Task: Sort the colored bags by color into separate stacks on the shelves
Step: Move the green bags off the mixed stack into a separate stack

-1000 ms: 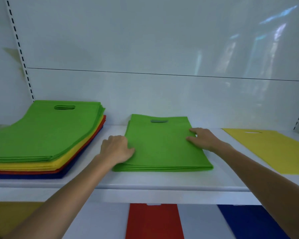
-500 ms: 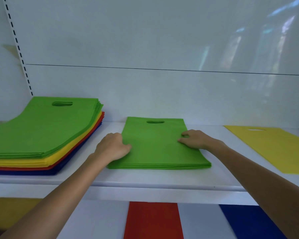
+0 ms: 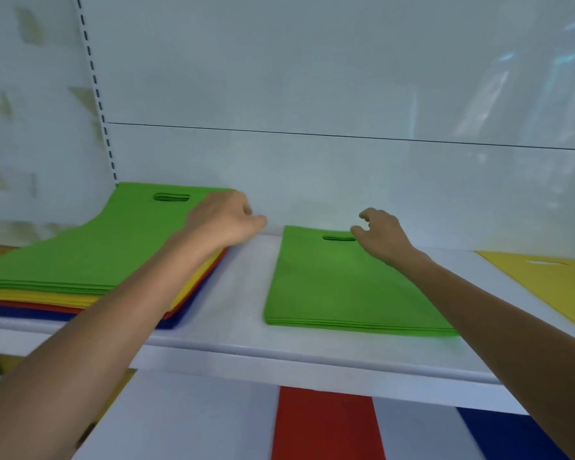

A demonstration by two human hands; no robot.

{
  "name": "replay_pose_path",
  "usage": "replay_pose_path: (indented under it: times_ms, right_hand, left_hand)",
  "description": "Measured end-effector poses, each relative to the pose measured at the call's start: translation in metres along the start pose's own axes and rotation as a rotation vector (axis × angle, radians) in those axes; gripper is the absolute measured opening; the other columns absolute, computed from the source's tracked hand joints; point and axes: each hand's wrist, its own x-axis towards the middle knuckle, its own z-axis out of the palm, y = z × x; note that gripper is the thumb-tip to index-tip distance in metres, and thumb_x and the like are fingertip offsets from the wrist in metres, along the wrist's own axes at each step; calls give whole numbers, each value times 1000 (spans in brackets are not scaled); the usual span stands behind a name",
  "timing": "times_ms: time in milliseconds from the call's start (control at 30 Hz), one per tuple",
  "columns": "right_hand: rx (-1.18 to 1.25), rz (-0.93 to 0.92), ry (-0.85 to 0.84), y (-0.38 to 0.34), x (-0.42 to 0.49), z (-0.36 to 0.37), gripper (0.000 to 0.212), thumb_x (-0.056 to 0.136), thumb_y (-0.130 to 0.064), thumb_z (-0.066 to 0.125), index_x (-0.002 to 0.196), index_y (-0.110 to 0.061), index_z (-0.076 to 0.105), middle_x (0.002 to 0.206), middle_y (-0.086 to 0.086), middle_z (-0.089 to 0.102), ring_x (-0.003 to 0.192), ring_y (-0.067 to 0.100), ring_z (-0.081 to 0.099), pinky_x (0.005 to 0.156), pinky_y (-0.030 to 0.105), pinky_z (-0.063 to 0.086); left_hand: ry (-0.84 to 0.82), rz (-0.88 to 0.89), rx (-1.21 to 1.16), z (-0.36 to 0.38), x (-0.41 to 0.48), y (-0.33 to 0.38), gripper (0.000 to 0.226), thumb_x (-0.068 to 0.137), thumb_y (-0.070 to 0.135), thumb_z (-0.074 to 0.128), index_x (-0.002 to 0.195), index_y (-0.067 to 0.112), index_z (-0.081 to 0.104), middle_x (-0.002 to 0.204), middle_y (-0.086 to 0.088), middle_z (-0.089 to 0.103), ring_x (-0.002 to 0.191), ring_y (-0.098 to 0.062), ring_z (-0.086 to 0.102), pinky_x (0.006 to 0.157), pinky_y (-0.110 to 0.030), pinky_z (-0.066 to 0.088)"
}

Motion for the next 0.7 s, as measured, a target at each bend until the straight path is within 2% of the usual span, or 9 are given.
replay_pose_path:
  times_ms: [100,200,267,400,433,500,567,633,700]
  right_hand:
    - [48,-36,-1,-38,4,17,44,93,-23,51,131,-2,46,131,15,51,116,29,51,97,38,42]
    - [53,-59,-20,-76,6,35,42,92,-24,52,129,-4,47,128,13,53,113,28,53,96,40,43]
    - [86,-35,-42,-99,8,47,39,91,-25,53,126,-6,49,124,12,55,110,28,54,93,41,45]
    - [140,3,-57,-139,11,73,36,88,-26,56,119,-8,54,118,13,58,105,29,55,91,40,47]
    - [150,6,-58,-148,11,80,34,87,-26,57,116,-8,56,116,14,59,103,28,56,89,38,47]
    - [161,22,-71,-164,10,90,32,87,-28,59,112,-8,57,113,13,60,95,26,58,78,31,47]
    - [140,36,-89,-179,9,99,32,88,-30,59,111,-7,56,110,13,59,87,24,55,70,27,42]
    - [109,47,-114,-191,8,105,31,90,-32,58,104,-5,55,98,11,58,79,23,52,67,30,43]
    - [99,67,-150,-201,6,111,27,89,-32,59,80,-7,53,75,7,56,63,19,49,64,31,43]
  left_hand:
    - [-13,-12,-9,-25,6,-41,6,83,27,57,84,24,62,86,-5,56,81,-22,52,77,-32,46]
    - [-39,-108,-17,-34,11,-104,18,86,22,57,101,18,67,105,-8,63,101,-25,57,87,-31,44]
    - [-65,-171,1,-36,12,-147,26,87,23,57,111,14,64,121,-10,60,112,-27,54,93,-31,42]
    - [-95,-255,63,-46,11,-211,37,88,27,56,122,10,56,127,-13,55,117,-29,50,95,-34,41]
    - [-94,-271,69,-50,11,-223,36,88,30,56,119,10,57,122,-12,57,115,-29,52,92,-34,42]
    - [-112,-314,77,-58,13,-245,30,87,36,56,100,10,62,102,-12,62,99,-27,57,77,-31,43]
    - [-151,-349,85,-62,15,-263,36,86,42,55,86,7,64,89,-11,62,86,-26,58,68,-28,41]
    - [-193,-357,44,-61,17,-276,39,84,45,58,90,8,67,95,-12,65,88,-26,59,72,-28,44]
    - [-178,-333,-55,-58,17,-284,37,83,41,62,95,7,70,98,-13,68,92,-26,61,74,-28,44]
